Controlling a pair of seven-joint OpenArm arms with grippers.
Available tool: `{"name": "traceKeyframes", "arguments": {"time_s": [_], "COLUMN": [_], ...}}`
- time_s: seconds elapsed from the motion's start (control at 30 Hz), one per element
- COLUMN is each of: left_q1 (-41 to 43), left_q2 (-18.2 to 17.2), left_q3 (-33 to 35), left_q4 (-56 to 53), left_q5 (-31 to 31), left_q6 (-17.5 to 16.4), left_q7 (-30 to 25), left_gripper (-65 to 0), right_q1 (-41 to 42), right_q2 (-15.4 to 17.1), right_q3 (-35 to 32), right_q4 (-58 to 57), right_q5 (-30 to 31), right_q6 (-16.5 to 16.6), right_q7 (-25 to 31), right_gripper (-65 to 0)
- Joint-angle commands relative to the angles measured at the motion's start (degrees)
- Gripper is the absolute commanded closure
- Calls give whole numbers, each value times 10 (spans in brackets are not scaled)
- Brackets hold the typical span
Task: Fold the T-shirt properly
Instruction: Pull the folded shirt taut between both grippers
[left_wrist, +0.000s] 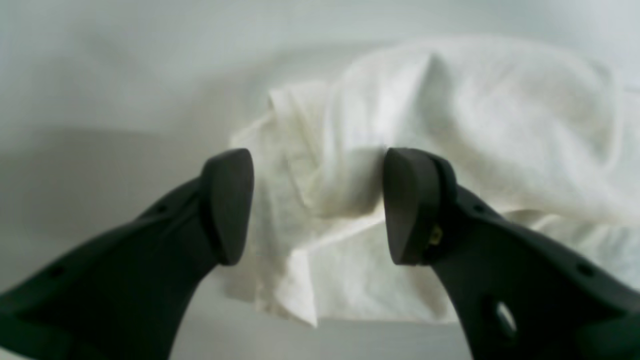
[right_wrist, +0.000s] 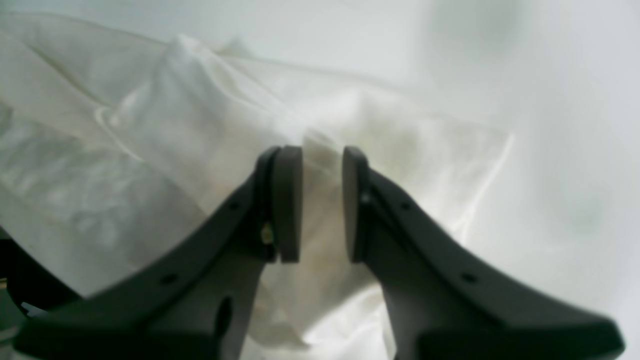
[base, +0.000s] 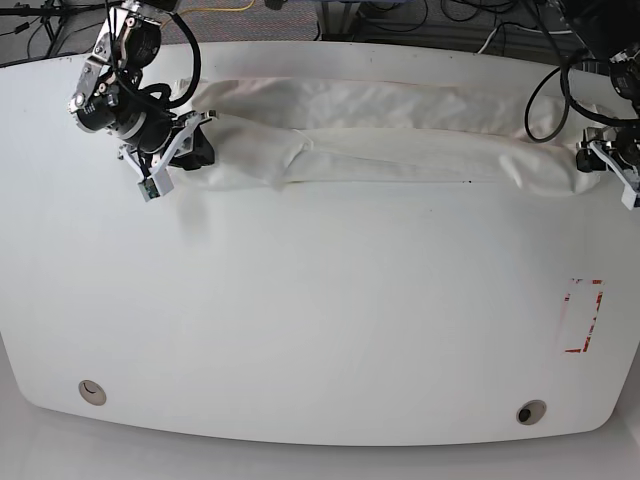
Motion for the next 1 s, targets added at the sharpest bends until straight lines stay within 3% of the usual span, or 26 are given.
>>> {"name": "traceKeyframes", "arguments": {"time_s": [0.0, 0.3, 0.6, 0.97], "left_q1": [-6, -5, -11, -54], "left_q2": [-16, -16, -14, 5], "left_q3": [3, 7, 28, 58], "left_q4": [-19, -71, -70, -70], "left_q5": [15, 58, 56, 59], "left_q6": [-1, -1, -1, -1], "left_q7": [-25, -38, -38, -38], "left_gripper": [-385, -385, -385, -385], "right_q1": [1, 3, 42, 118], "right_q2": [8, 9, 10, 70], "right_q3": [3, 3, 3, 3], "right_q4": [-15, -82, -135, -245], "right_q5": [-21, -117, -181, -194], "right_q6": [-1, -1, -1, -1], "right_q7": [29, 68, 105, 143], "right_gripper": [-141, -141, -144, -141]}}
